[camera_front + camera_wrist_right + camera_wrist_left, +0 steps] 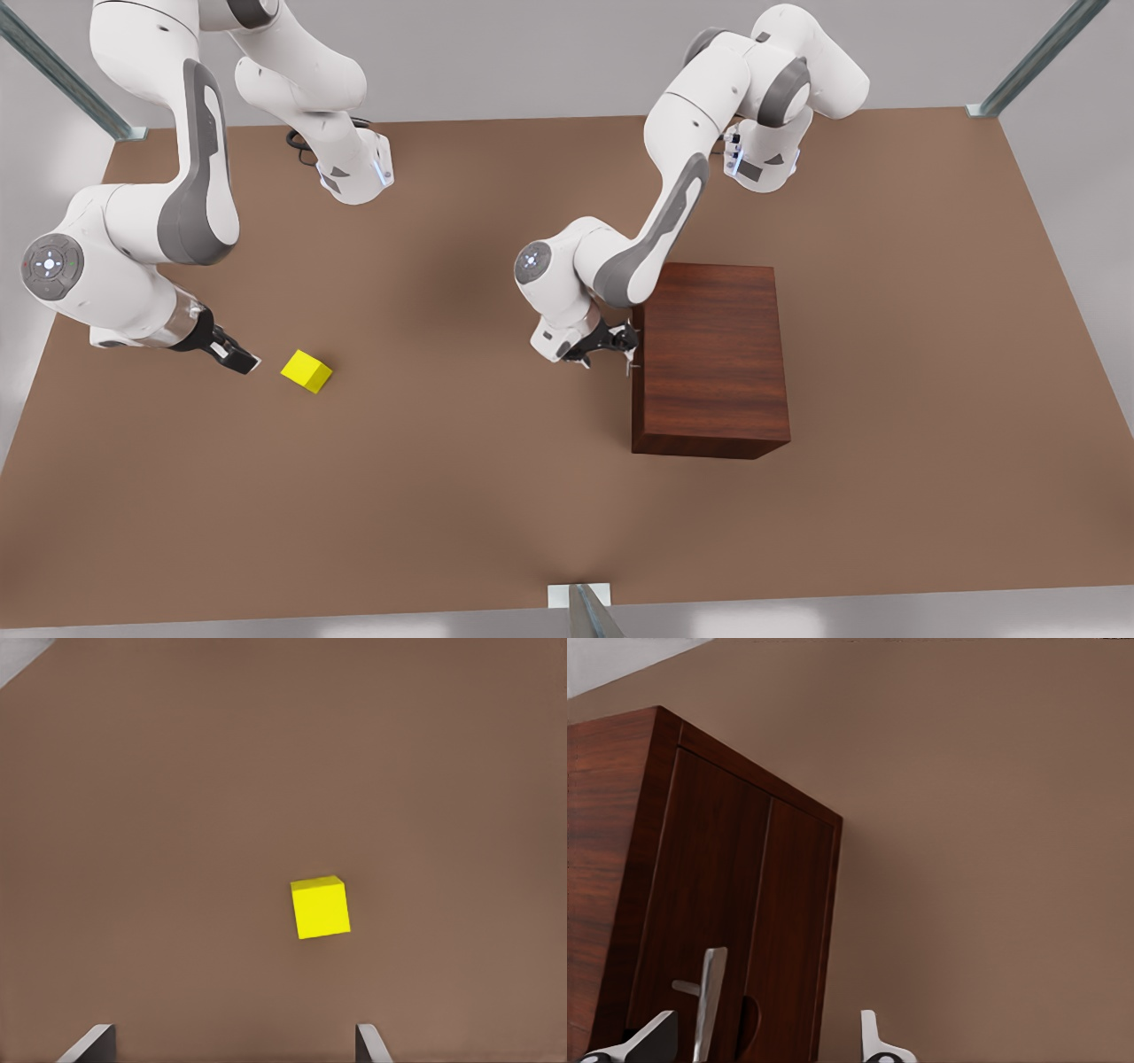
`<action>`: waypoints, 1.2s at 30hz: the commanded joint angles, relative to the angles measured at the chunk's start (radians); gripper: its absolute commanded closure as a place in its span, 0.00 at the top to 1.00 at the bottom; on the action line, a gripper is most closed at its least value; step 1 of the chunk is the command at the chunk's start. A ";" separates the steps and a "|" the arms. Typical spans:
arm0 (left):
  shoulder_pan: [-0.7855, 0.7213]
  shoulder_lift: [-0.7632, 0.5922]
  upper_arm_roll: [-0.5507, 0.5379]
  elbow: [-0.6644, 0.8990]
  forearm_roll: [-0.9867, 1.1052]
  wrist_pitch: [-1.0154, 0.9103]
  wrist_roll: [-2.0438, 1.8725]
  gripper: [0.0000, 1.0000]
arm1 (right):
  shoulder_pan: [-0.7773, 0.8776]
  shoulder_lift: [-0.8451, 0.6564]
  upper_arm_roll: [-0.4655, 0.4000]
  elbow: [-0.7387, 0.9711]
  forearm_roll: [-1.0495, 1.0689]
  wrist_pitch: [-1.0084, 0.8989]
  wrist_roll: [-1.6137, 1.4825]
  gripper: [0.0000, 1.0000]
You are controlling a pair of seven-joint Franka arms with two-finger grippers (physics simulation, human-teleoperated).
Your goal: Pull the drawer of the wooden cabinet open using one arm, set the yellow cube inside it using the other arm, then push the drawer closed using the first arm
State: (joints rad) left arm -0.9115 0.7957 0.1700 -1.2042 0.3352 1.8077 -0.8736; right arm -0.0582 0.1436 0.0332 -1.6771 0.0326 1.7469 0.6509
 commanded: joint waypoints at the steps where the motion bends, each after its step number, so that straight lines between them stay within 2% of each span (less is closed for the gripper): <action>1: 0.000 -0.001 0.000 0.000 0.031 -0.024 -0.096 1.00 | 0.001 -0.001 0.001 0.000 0.000 0.000 0.116 1.00; 11: 0.020 0.036 -0.003 -0.003 -0.050 0.030 -0.113 1.00 | 0.001 0.007 0.004 0.002 0.000 0.000 0.116 1.00; 36: -0.066 0.134 -0.032 0.202 -0.062 0.134 -0.321 1.00 | 0.017 0.016 0.005 0.002 0.000 -0.001 0.116 1.00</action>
State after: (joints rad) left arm -0.9727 0.9294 0.1375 -1.0078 0.2726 1.9203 -1.0904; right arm -0.0500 0.1621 0.0382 -1.6752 0.0306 1.7469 0.7518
